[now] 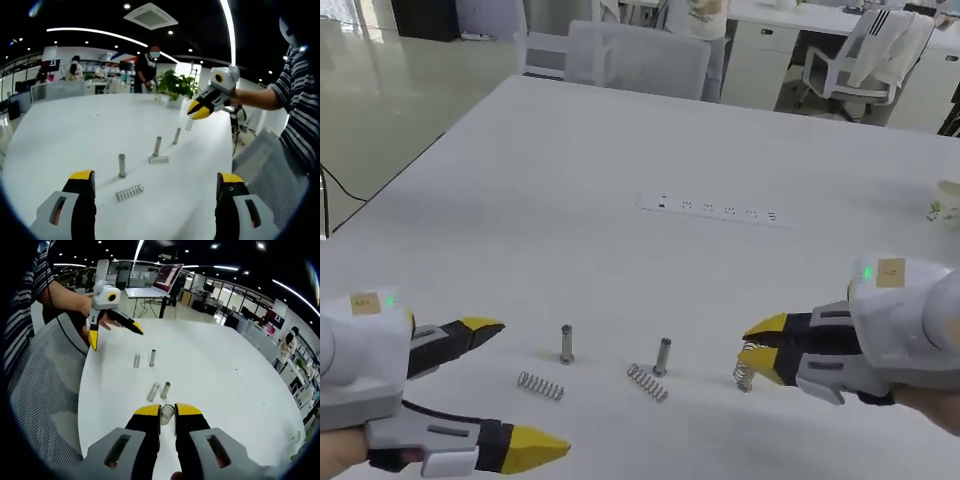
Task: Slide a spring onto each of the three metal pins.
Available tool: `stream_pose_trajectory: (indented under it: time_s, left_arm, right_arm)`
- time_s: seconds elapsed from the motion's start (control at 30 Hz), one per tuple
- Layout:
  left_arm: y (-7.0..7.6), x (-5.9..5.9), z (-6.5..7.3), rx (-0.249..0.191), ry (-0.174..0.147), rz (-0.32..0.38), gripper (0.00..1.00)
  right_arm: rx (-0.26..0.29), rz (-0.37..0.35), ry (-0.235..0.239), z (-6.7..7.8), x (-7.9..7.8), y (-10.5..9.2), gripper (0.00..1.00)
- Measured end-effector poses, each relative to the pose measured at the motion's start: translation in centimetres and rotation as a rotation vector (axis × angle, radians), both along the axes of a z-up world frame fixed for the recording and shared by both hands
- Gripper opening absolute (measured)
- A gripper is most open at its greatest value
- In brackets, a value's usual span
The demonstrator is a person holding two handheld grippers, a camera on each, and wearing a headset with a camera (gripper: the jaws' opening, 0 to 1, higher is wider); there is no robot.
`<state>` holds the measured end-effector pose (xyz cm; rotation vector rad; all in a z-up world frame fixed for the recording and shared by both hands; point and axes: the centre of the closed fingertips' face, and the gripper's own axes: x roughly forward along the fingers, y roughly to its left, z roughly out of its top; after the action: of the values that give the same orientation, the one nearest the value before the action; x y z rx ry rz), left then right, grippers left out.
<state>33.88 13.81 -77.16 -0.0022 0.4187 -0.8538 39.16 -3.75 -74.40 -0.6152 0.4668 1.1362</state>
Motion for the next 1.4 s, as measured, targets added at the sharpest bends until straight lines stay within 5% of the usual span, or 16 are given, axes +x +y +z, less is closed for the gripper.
stream_pose_trajectory:
  time_s: [0.73, 1.4]
  left_arm:
    - [1.0, 0.0, -0.1, -0.015, 0.009, 0.041, 0.98]
    - [1.7, -0.5, -0.5, -0.017, 0.021, 0.070, 0.98]
  right_arm:
    - [-0.001, -0.127, 0.001, -0.3, 3.3, -2.3, 0.08]
    - [-0.031, -0.153, 0.041, -3.8, 3.6, -2.5, 0.08]
